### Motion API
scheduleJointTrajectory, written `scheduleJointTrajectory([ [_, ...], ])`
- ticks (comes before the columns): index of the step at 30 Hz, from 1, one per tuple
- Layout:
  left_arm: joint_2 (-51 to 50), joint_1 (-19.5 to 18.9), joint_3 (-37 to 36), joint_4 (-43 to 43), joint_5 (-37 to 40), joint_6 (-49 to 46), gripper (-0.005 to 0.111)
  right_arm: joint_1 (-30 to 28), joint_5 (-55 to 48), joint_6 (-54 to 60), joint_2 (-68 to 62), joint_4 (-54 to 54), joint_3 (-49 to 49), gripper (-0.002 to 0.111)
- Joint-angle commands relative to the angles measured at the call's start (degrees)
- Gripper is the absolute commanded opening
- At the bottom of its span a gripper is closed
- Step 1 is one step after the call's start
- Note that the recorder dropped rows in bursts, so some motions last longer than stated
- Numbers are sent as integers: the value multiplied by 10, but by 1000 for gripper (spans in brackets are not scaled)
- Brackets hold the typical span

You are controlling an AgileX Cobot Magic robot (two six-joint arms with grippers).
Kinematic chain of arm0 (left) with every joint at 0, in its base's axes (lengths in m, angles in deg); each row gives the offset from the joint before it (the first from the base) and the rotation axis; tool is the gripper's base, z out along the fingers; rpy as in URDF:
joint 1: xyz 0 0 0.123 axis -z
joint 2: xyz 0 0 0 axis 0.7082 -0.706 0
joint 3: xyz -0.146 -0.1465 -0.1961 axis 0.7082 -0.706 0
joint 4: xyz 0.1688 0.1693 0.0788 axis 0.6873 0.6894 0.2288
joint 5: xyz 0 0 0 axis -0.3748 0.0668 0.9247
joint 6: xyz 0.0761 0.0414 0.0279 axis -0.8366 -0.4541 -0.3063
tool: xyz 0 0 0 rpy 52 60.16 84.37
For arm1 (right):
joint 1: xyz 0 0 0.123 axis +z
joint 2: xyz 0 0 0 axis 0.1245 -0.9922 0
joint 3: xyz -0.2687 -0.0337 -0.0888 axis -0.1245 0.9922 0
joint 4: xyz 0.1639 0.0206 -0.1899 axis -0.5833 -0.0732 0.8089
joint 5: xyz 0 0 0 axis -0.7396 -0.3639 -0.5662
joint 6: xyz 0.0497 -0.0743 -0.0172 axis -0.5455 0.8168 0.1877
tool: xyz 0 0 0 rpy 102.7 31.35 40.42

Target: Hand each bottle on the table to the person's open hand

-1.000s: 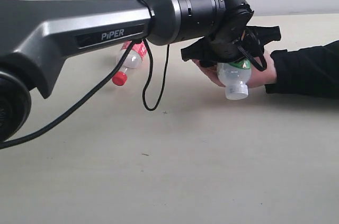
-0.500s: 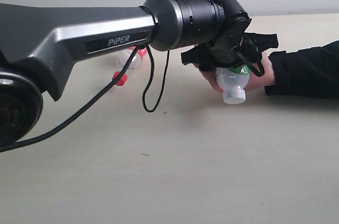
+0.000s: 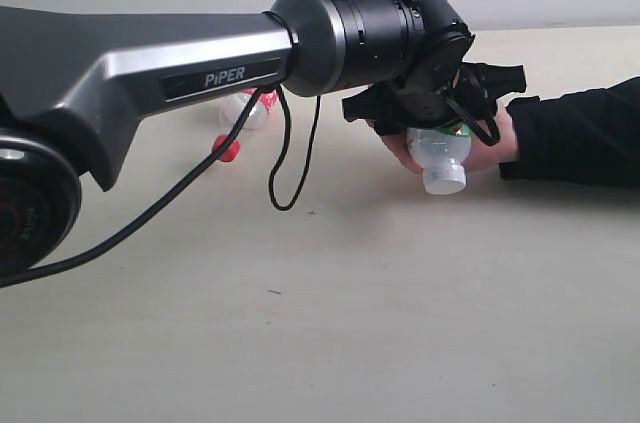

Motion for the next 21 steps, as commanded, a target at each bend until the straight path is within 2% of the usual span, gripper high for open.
scheduleJointTrajectory([
  [1, 1, -1, 3, -4, -3, -2, 68, -2, 4, -2, 1, -1, 3, 0],
  [13, 1, -1, 3, -42, 2, -15, 65, -2, 4, -2, 1, -1, 3, 0],
  [21, 8, -1, 3, -43, 5, -20, 68, -2, 4, -2, 1, -1, 3, 0],
])
